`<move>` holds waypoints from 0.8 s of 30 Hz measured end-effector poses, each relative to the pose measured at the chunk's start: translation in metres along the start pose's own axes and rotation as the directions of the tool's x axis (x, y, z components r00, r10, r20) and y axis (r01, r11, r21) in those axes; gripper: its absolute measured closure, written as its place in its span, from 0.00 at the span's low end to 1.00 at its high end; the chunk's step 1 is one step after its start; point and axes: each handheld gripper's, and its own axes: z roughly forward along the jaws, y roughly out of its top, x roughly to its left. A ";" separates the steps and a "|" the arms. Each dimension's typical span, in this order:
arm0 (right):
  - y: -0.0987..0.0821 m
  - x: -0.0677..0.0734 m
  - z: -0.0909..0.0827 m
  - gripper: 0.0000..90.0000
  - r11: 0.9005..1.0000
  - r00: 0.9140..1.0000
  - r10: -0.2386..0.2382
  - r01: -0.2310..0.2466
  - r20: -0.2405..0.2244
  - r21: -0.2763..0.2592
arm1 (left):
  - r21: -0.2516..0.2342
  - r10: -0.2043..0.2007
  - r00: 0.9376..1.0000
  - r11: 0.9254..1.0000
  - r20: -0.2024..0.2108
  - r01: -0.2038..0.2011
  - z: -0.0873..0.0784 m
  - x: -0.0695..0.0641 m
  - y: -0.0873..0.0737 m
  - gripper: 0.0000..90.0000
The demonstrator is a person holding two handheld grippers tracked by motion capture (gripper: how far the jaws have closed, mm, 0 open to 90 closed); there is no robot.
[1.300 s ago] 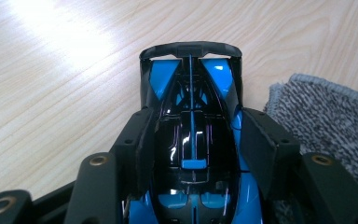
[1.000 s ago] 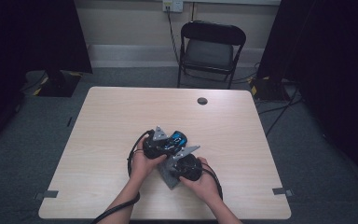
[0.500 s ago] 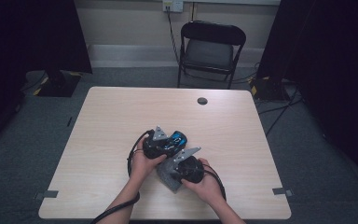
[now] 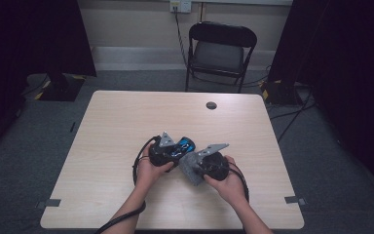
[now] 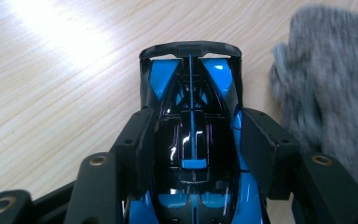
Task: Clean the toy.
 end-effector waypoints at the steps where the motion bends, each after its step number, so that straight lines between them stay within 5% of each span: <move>1: 0.000 -0.003 -0.002 0.82 1.000 1.000 0.006 -0.006 0.010 -0.004 | 0.000 0.000 1.000 1.000 0.000 0.000 0.000 0.000 0.000 0.51; 13: -0.009 -0.040 0.000 0.82 0.991 0.982 0.131 -0.126 0.139 -0.043 | -0.001 -0.009 1.000 1.000 0.008 0.009 0.001 -0.001 0.000 0.51; 24: -0.008 -0.054 0.017 0.82 0.987 0.965 0.157 -0.158 0.212 -0.014 | -0.005 -0.008 1.000 1.000 0.005 0.008 0.001 -0.001 -0.001 0.51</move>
